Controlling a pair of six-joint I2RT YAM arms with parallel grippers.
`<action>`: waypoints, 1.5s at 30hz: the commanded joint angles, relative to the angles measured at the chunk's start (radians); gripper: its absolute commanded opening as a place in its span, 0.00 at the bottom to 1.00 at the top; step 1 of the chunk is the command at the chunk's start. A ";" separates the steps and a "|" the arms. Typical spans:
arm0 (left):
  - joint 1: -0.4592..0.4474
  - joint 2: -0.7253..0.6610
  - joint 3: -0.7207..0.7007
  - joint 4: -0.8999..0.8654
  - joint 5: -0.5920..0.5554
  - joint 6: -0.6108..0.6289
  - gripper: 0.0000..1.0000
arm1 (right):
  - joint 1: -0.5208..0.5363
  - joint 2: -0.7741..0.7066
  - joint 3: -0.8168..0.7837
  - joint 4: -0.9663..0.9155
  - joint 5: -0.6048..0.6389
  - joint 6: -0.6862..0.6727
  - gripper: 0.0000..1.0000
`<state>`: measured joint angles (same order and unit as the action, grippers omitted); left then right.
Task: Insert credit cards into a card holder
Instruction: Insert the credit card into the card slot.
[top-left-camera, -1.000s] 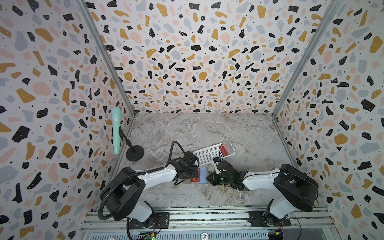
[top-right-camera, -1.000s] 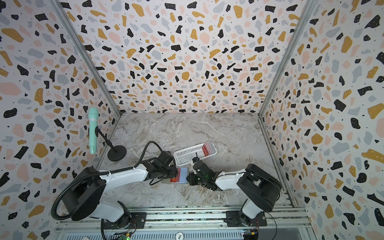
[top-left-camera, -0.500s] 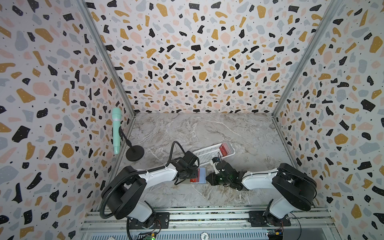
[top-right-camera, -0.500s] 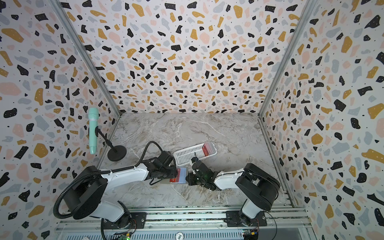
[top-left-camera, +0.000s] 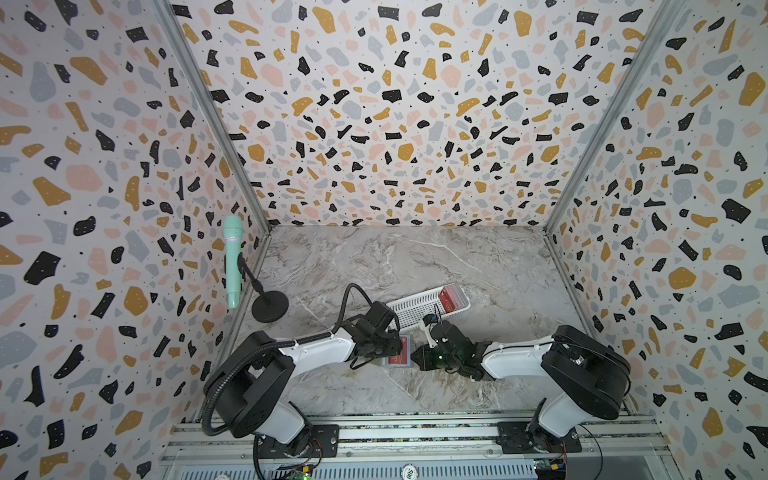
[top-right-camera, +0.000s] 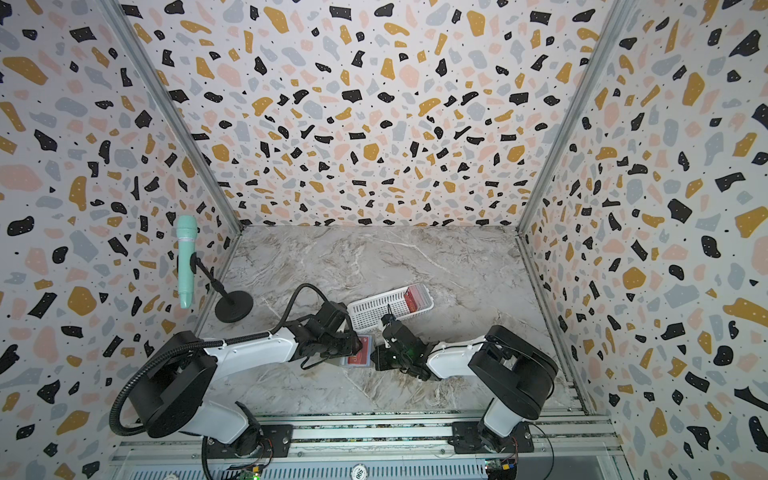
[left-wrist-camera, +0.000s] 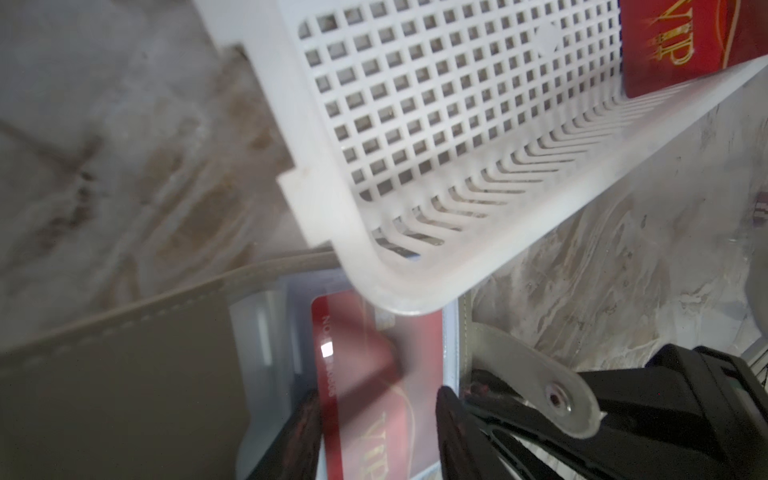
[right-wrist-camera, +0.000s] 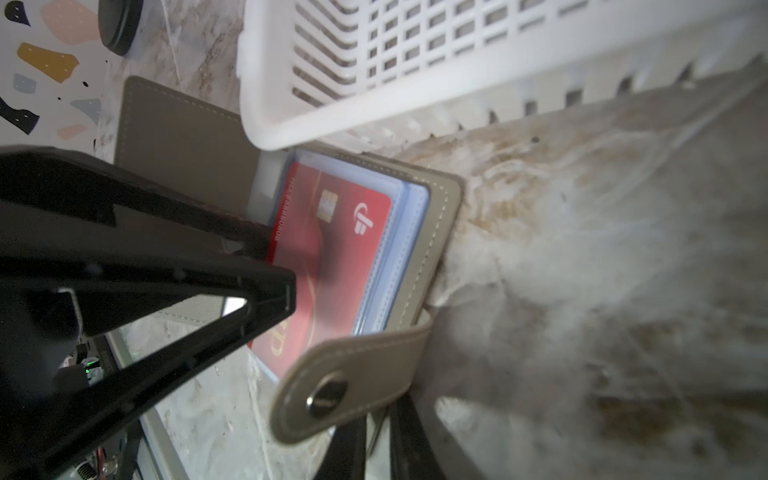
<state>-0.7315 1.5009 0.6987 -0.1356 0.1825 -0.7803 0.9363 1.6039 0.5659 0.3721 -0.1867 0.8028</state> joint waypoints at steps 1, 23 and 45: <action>0.001 -0.004 -0.011 0.062 0.070 -0.017 0.46 | 0.007 0.008 0.022 -0.020 0.001 -0.007 0.14; -0.077 -0.076 -0.057 0.169 0.046 -0.150 0.35 | -0.032 -0.334 -0.110 -0.203 0.120 -0.076 0.13; -0.101 0.052 -0.019 0.077 -0.041 -0.077 0.20 | -0.016 -0.244 -0.085 -0.151 0.076 -0.083 0.13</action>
<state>-0.8268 1.5311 0.6579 -0.0261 0.1589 -0.8921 0.9165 1.3602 0.4557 0.2008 -0.1009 0.7277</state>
